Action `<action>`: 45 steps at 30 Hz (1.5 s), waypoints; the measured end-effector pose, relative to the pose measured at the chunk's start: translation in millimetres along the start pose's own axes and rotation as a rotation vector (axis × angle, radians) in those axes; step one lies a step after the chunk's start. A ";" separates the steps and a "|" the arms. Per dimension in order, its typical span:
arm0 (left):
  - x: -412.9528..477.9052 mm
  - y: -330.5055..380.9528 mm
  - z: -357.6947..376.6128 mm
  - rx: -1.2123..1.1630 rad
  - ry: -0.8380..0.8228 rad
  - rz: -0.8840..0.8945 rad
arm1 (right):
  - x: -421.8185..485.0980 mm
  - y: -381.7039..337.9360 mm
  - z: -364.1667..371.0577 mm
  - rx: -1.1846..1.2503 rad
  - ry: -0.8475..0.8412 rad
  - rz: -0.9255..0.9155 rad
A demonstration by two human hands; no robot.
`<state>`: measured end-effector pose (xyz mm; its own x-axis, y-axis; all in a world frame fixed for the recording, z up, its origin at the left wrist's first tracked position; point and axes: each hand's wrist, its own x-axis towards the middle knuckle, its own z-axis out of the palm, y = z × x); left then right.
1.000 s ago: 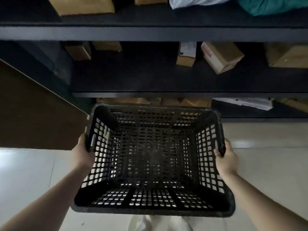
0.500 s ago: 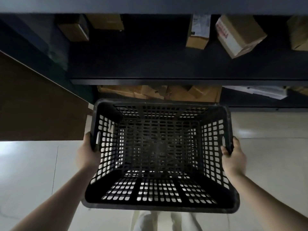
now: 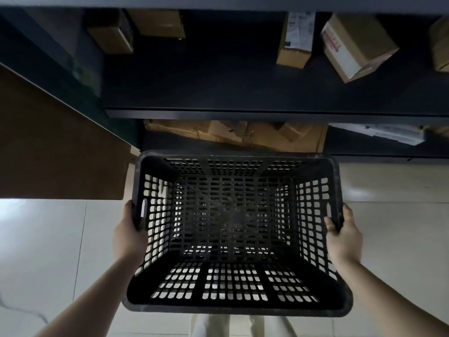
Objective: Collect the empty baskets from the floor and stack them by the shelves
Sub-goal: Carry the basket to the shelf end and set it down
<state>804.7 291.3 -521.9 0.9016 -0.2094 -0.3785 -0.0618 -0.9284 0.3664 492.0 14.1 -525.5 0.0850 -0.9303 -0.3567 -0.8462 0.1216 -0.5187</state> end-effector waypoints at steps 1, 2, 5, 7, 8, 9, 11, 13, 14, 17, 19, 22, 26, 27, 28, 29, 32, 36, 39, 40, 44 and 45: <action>1.9 0.0 -0.5 0.001 0.002 0.001 | -1.2 1.2 1.1 0.004 0.004 -0.001; 3.8 0.3 -0.7 0.000 0.002 0.007 | -2.1 2.2 2.0 0.005 0.010 -0.001; 10.1 0.6 -1.1 -0.008 -0.006 0.017 | -4.5 2.0 4.5 0.015 0.018 0.004; 13.2 -0.1 0.2 -0.009 0.000 0.016 | -5.0 0.2 6.4 0.017 0.015 0.002; 13.7 -0.2 1.1 -0.002 0.006 0.016 | -4.7 -0.7 7.3 0.014 0.013 0.002; 13.7 -0.1 1.4 0.007 0.010 0.015 | -4.4 -1.1 8.1 0.009 0.014 0.002; 13.5 0.0 1.4 0.009 0.011 0.017 | -3.7 0.2 8.7 0.000 0.024 -0.002; 13.5 -0.6 2.2 -0.014 0.009 0.025 | -3.3 2.7 7.7 -0.001 0.030 -0.006; 13.7 -1.0 2.7 -0.018 0.008 0.027 | -3.1 3.5 6.8 0.000 0.030 -0.008; 13.3 -1.4 5.5 -0.008 0.013 0.020 | -1.9 4.3 5.1 0.005 0.032 -0.014; 12.6 -2.1 5.5 -0.008 0.020 0.020 | -2.6 3.4 6.1 0.014 0.033 -0.017; 11.7 -3.2 4.5 -0.019 0.032 0.018 | -3.5 4.1 6.1 0.010 0.037 -0.026; 12.7 0.0 7.0 -0.036 0.014 0.040 | -0.4 4.6 2.2 0.006 0.048 -0.023; 13.7 1.0 8.2 -0.035 0.014 0.042 | 0.8 3.6 2.1 0.003 0.046 -0.022; 14.7 1.6 9.2 -0.027 0.017 0.038 | 1.9 2.6 2.4 -0.005 0.046 -0.018; 15.1 1.9 9.7 -0.016 0.019 0.032 | 2.2 2.3 3.1 -0.021 0.046 -0.011; 16.4 1.3 8.7 0.004 0.012 0.039 | 2.1 1.9 3.0 -0.062 0.048 -0.019; 15.8 1.4 6.5 0.061 -0.016 0.038 | 2.1 -0.9 -0.9 -0.080 0.007 -0.036; 15.2 4.0 1.0 0.123 -0.053 0.048 | 0.9 -5.4 -5.2 -0.111 -0.067 -0.010; 14.7 7.1 -3.1 0.134 -0.062 0.043 | 0.5 -8.3 -8.1 -0.112 -0.097 0.007; 2.5 32.2 -23.5 0.084 -0.042 0.048 | -4.2 -26.4 -30.4 -0.130 -0.149 0.030; -2.7 41.9 -27.7 0.079 -0.035 0.069 | -6.1 -32.2 -39.1 -0.144 -0.140 0.010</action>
<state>811.5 261.4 -482.0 0.8785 -0.2834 -0.3846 -0.1584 -0.9323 0.3251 498.2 2.3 -476.2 0.1404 -0.8709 -0.4710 -0.9131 0.0700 -0.4016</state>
